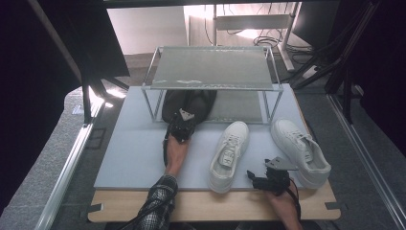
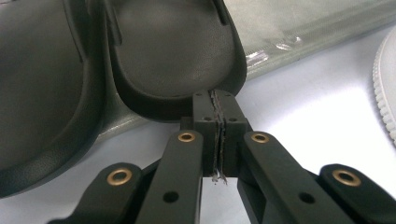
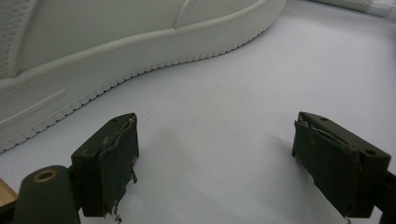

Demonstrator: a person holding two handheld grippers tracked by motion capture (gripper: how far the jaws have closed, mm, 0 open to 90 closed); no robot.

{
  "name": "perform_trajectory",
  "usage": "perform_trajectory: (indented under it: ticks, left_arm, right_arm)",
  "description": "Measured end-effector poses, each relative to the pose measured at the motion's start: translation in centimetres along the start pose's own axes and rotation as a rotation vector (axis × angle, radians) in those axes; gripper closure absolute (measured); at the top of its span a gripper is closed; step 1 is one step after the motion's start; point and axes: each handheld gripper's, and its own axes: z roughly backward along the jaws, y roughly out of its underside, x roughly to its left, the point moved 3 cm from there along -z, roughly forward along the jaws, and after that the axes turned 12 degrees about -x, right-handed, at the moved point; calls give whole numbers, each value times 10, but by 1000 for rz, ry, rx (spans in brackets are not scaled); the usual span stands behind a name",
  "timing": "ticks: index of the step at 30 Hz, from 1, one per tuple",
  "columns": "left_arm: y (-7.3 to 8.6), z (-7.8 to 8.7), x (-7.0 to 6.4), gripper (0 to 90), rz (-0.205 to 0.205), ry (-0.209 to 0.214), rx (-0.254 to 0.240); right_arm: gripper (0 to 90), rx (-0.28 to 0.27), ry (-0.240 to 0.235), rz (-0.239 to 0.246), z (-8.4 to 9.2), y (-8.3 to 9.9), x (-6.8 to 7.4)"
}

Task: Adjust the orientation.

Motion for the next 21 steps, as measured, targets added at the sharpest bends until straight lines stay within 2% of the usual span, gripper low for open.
perform_trajectory:
  ticks: [2,7,13,21]
  left_arm:
    - [0,2,0,873,5,9,1]
    - [-1,13,3,860,52,54,-28]
    - [-2,31,6,803,43,85,-31]
    - [7,54,11,652,29,79,-42]
  right_arm:
    - [150,0,0,0,0,0,0]
    - [151,2,1,3,0,0,0]
    - [151,1,1,8,0,0,0]
    - [151,2,1,7,0,0,0]
